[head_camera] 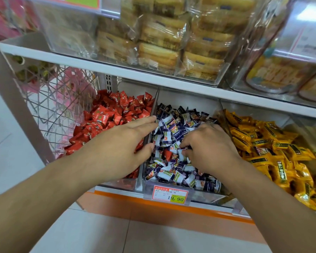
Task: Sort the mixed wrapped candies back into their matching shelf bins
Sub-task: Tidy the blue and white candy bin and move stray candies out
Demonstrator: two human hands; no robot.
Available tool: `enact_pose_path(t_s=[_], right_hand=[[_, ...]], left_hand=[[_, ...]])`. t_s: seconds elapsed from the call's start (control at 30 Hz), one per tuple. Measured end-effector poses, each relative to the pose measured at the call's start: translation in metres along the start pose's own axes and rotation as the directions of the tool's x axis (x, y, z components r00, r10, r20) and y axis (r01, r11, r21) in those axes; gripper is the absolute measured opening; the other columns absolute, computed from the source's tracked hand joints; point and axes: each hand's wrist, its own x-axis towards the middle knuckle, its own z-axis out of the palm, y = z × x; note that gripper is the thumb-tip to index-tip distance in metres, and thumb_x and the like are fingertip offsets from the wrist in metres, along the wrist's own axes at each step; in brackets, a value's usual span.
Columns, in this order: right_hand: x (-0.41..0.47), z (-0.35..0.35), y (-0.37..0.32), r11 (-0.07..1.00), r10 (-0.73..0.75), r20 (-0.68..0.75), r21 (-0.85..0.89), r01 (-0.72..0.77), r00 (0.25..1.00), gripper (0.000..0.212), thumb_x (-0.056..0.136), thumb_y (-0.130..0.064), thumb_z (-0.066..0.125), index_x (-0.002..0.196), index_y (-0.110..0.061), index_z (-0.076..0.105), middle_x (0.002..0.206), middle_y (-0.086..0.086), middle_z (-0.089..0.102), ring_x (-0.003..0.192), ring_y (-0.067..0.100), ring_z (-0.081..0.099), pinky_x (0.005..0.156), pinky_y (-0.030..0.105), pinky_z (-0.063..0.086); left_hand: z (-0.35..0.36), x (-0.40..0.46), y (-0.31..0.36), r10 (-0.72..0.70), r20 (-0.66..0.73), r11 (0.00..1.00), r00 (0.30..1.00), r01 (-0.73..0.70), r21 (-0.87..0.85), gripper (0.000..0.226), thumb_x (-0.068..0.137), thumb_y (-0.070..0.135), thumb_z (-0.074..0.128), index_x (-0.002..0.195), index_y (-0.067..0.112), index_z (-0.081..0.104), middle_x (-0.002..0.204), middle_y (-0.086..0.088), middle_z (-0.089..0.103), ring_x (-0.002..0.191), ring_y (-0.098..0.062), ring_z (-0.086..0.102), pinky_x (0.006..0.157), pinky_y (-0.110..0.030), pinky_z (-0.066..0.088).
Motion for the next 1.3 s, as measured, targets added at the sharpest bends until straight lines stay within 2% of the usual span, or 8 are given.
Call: enact_pose_path(t_s=[0.27,0.43,0.67,0.83,1.0,1.1,1.2,1.3], right_hand=[[0.001,0.001,-0.015,0.992,-0.123,-0.063,0.006,0.123,0.99,0.028,0.088,-0.028,0.076,0.115,-0.035,0.074,0.114,-0.015,0.067,0.117,0.017,0.05,0.112,0.032,0.016],[0.004,0.01,-0.025,0.965,-0.226,0.005,0.136,0.223,0.974,0.034,0.09,-0.031,0.075,0.122,-0.041,0.073,0.126,-0.018,0.06,0.123,0.012,0.043,0.106,0.032,0.032],[0.003,0.012,-0.018,0.936,-0.12,-0.148,0.312,0.161,0.982,0.008,0.091,-0.03,0.077,0.096,-0.035,0.08,0.096,-0.018,0.066,0.098,0.01,0.056,0.094,0.039,0.049],[-0.01,-0.025,-0.013,0.684,0.15,-0.122,0.729,-0.013,0.981,0.011,0.092,-0.024,0.078,0.086,-0.034,0.078,0.086,-0.017,0.073,0.084,0.002,0.068,0.079,0.023,0.056],[-0.022,-0.053,-0.03,0.37,0.192,-0.109,0.928,0.031,0.975,0.01,0.085,-0.015,0.083,0.088,-0.023,0.079,0.086,-0.006,0.077,0.084,0.009,0.072,0.084,0.028,0.06],[-0.025,-0.059,-0.038,0.256,0.179,-0.111,0.965,0.062,0.978,0.011,0.086,-0.014,0.082,0.093,-0.022,0.079,0.089,-0.002,0.078,0.088,0.013,0.073,0.087,0.032,0.06],[-0.022,-0.05,-0.03,0.355,0.191,-0.093,0.935,0.02,0.977,0.013,0.094,-0.018,0.076,0.1,-0.029,0.077,0.097,-0.007,0.076,0.096,0.008,0.071,0.093,0.033,0.057],[-0.021,-0.032,-0.023,0.631,0.117,-0.074,0.776,-0.016,0.99,0.017,0.1,-0.021,0.066,0.108,-0.034,0.073,0.105,-0.018,0.071,0.102,-0.002,0.064,0.094,0.026,0.056]], left_hand=[[0.001,0.0,0.001,0.0,0.007,1.0,1.0,0.0,-0.009,0.061,0.104,0.046,0.045,0.161,0.042,0.022,0.165,0.034,0.006,0.15,0.008,0.018,0.117,-0.014,0.016],[0.002,0.0,0.002,-0.002,0.006,1.0,1.0,0.002,-0.022,0.062,0.104,0.046,0.046,0.161,0.04,0.023,0.165,0.032,0.007,0.15,0.007,0.019,0.123,-0.021,0.022],[0.002,0.0,0.0,0.003,0.003,0.999,1.0,-0.003,-0.037,0.06,0.104,0.048,0.046,0.16,0.04,0.026,0.165,0.032,0.007,0.151,0.006,0.018,0.121,-0.018,0.017],[-0.003,0.0,0.001,0.021,-0.056,0.997,0.998,-0.025,-0.076,0.058,0.099,0.053,0.055,0.154,0.039,0.04,0.161,0.028,0.028,0.146,0.008,0.024,0.115,-0.009,0.012],[-0.015,-0.005,0.022,-0.069,-0.155,0.954,0.985,0.02,-0.299,0.041,0.088,0.056,0.069,0.127,0.044,0.063,0.123,0.031,0.061,0.109,0.018,0.051,0.089,0.001,0.037],[-0.022,-0.005,0.026,-0.115,-0.204,0.901,0.972,0.016,-0.433,0.012,0.087,0.037,0.078,0.099,0.037,0.074,0.091,0.019,0.074,0.09,0.003,0.068,0.081,-0.015,0.051],[-0.035,-0.007,0.006,-0.258,-0.292,0.918,0.921,0.14,-0.372,0.01,0.088,0.034,0.078,0.098,0.032,0.074,0.087,0.016,0.074,0.086,0.0,0.069,0.085,-0.02,0.054],[-0.038,-0.013,-0.013,-0.295,-0.344,0.954,0.892,0.292,-0.061,0.043,0.091,0.032,0.072,0.133,0.029,0.064,0.127,0.009,0.067,0.115,-0.014,0.063,0.099,-0.024,0.044]])
